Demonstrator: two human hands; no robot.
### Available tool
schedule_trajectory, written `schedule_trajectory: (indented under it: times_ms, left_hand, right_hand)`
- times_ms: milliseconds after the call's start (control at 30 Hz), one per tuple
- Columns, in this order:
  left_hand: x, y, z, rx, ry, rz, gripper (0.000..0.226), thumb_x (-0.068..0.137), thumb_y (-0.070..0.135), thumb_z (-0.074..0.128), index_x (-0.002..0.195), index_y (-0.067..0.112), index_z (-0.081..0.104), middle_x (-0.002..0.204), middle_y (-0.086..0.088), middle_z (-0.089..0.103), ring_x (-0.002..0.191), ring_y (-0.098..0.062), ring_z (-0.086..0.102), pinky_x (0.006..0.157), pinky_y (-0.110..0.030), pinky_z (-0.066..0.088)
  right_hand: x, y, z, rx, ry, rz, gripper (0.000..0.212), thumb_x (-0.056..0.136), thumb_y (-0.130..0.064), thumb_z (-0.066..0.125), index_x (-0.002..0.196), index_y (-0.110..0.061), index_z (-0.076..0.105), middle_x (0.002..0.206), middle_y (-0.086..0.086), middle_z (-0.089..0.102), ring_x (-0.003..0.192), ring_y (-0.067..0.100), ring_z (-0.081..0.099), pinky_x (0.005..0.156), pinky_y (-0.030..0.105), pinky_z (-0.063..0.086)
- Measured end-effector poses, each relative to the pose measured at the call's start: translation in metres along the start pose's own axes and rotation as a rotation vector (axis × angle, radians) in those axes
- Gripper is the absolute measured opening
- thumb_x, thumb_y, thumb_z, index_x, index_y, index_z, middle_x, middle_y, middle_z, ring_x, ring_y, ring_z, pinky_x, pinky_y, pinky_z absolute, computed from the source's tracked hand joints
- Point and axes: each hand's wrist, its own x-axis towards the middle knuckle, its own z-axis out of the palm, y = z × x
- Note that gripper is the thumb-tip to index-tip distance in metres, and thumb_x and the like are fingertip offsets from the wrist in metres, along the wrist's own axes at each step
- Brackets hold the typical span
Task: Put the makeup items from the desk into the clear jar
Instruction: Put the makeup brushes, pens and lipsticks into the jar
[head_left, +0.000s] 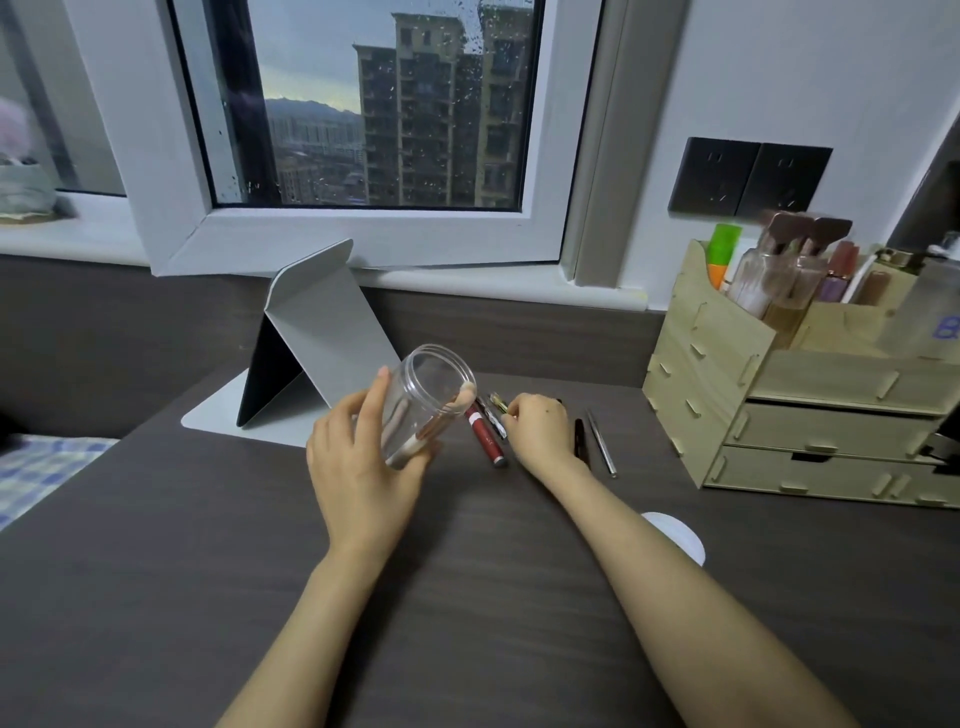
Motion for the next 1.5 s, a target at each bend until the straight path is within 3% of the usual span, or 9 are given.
schedule_trajectory:
  times_ms: [367, 467, 533, 667, 867, 1000, 1167, 1267, 1500]
  left_hand:
    - [0.001, -0.003, 0.002, 0.015, -0.020, -0.008, 0.095, 0.052, 0.022, 0.089, 0.133, 0.023, 0.041, 0.106, -0.014, 0.059, 0.095, -0.029, 0.051, 0.082, -0.042, 0.042]
    - [0.000, -0.003, 0.002, 0.015, -0.005, -0.009, 0.095, 0.052, 0.020, 0.089, 0.133, 0.023, 0.041, 0.106, -0.014, 0.059, 0.096, -0.028, 0.050, 0.082, -0.042, 0.042]
    - [0.000, -0.004, 0.003, 0.012, -0.002, -0.011, 0.095, 0.052, 0.021, 0.089, 0.133, 0.023, 0.041, 0.106, -0.014, 0.059, 0.096, -0.026, 0.048, 0.082, -0.042, 0.042]
    - [-0.001, -0.002, 0.004, -0.007, -0.026, 0.034, 0.085, 0.058, 0.028, 0.080, 0.134, 0.023, 0.042, 0.105, -0.012, 0.058, 0.095, -0.022, 0.045, 0.081, -0.040, 0.042]
    - [-0.005, 0.012, 0.001, -0.092, -0.084, 0.191, 0.067, 0.073, 0.038, 0.067, 0.132, 0.020, 0.043, 0.107, -0.011, 0.058, 0.095, -0.020, 0.048, 0.082, -0.033, 0.042]
    - [-0.009, 0.018, 0.000, -0.146, -0.110, 0.296, 0.068, 0.073, 0.034, 0.071, 0.132, 0.017, 0.043, 0.114, -0.003, 0.052, 0.099, -0.020, 0.050, 0.089, -0.028, 0.039]
    - [-0.010, 0.017, 0.001, -0.141, -0.154, 0.328, 0.072, 0.071, 0.030, 0.075, 0.134, 0.019, 0.042, 0.116, 0.001, 0.049, 0.104, -0.021, 0.051, 0.091, -0.028, 0.039]
    - [-0.011, 0.015, 0.002, -0.130, -0.171, 0.324, 0.070, 0.072, 0.029, 0.073, 0.134, 0.020, 0.042, 0.115, -0.003, 0.054, 0.104, -0.022, 0.051, 0.090, -0.024, 0.036]
    - [-0.009, 0.016, 0.001, -0.120, -0.170, 0.323, 0.083, 0.062, 0.019, 0.081, 0.134, 0.019, 0.041, 0.116, 0.003, 0.046, 0.101, -0.020, 0.048, 0.095, -0.032, 0.038]
  right_hand:
    - [0.031, 0.013, 0.008, -0.145, -0.139, 0.101, 0.024, 0.089, -0.004, 0.046, 0.106, -0.002, 0.063, 0.116, 0.019, 0.064, 0.109, 0.036, 0.059, 0.083, 0.034, 0.048]
    - [0.027, 0.014, -0.013, 0.328, -0.011, 0.193, 0.015, 0.082, -0.007, 0.054, 0.070, -0.006, 0.062, 0.070, 0.022, 0.060, 0.063, 0.027, 0.064, 0.061, 0.030, 0.045]
    - [0.012, 0.008, -0.036, 0.860, 0.047, 0.229, 0.007, 0.081, -0.002, 0.053, 0.075, -0.002, 0.056, 0.059, 0.015, 0.058, 0.038, 0.010, 0.060, 0.045, 0.024, 0.048]
    - [-0.041, -0.010, -0.089, 1.463, 0.080, 0.053, 0.009, 0.085, 0.007, 0.057, 0.088, -0.001, 0.053, 0.073, 0.015, 0.063, 0.054, 0.013, 0.068, 0.055, 0.021, 0.058]
    - [-0.094, -0.020, -0.105, 1.138, 0.057, -0.176, 0.007, 0.084, -0.008, 0.065, 0.078, -0.012, 0.068, 0.059, -0.010, 0.068, 0.056, -0.004, 0.062, 0.054, 0.011, 0.047]
    - [-0.098, -0.014, -0.087, 0.513, 0.241, -0.251, 0.011, 0.075, -0.031, 0.072, 0.083, -0.025, 0.074, 0.076, -0.013, 0.052, 0.081, 0.006, 0.048, 0.070, 0.015, 0.036]
    - [-0.107, -0.014, -0.095, 0.241, 0.140, -0.203, 0.021, 0.078, -0.044, 0.065, 0.096, -0.034, 0.072, 0.108, -0.008, 0.052, 0.109, 0.017, 0.044, 0.096, 0.033, 0.034]
    - [-0.106, -0.011, -0.096, 0.363, -0.044, -0.173, 0.010, 0.082, -0.041, 0.063, 0.092, -0.043, 0.064, 0.128, -0.008, 0.048, 0.124, 0.015, 0.038, 0.106, 0.035, 0.032]
    - [-0.100, 0.007, -0.087, 0.991, -0.051, -0.214, 0.014, 0.084, -0.016, 0.067, 0.086, -0.029, 0.071, 0.108, -0.007, 0.065, 0.100, -0.002, 0.059, 0.086, 0.016, 0.042]
